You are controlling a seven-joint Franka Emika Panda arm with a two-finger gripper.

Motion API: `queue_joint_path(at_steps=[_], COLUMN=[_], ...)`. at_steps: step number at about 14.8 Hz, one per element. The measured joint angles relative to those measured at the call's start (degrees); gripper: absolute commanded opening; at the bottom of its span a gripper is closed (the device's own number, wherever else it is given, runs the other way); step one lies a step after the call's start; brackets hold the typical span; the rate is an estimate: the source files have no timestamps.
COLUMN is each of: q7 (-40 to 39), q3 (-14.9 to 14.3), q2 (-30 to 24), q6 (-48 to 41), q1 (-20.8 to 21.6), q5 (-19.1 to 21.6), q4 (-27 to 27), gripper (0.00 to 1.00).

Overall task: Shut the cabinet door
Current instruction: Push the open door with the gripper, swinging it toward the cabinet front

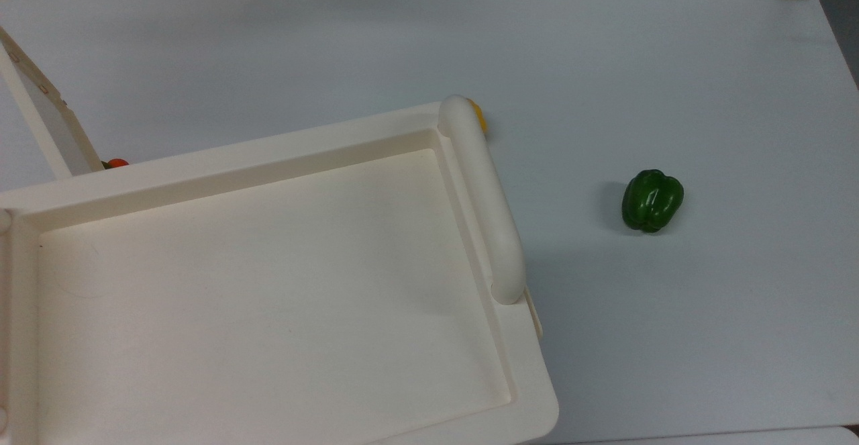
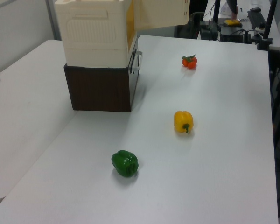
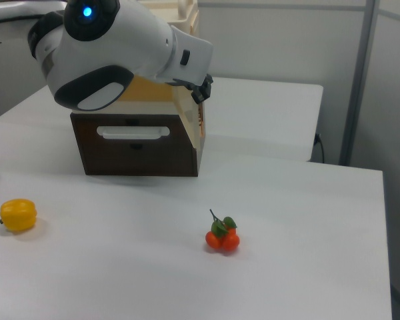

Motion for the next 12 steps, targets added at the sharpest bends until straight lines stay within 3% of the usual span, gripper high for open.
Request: queue_joint_path(at_steps=[7,12], q7=[-0.82,-0.87], q3=[0.92,6.85], q2=[-0.96,-1.63], q6=[-13.6,-17.17], q1=[0.26,0.93], q5=[0.0,0.0], q4=[0.02,0.03], gripper=[0.0,0.0])
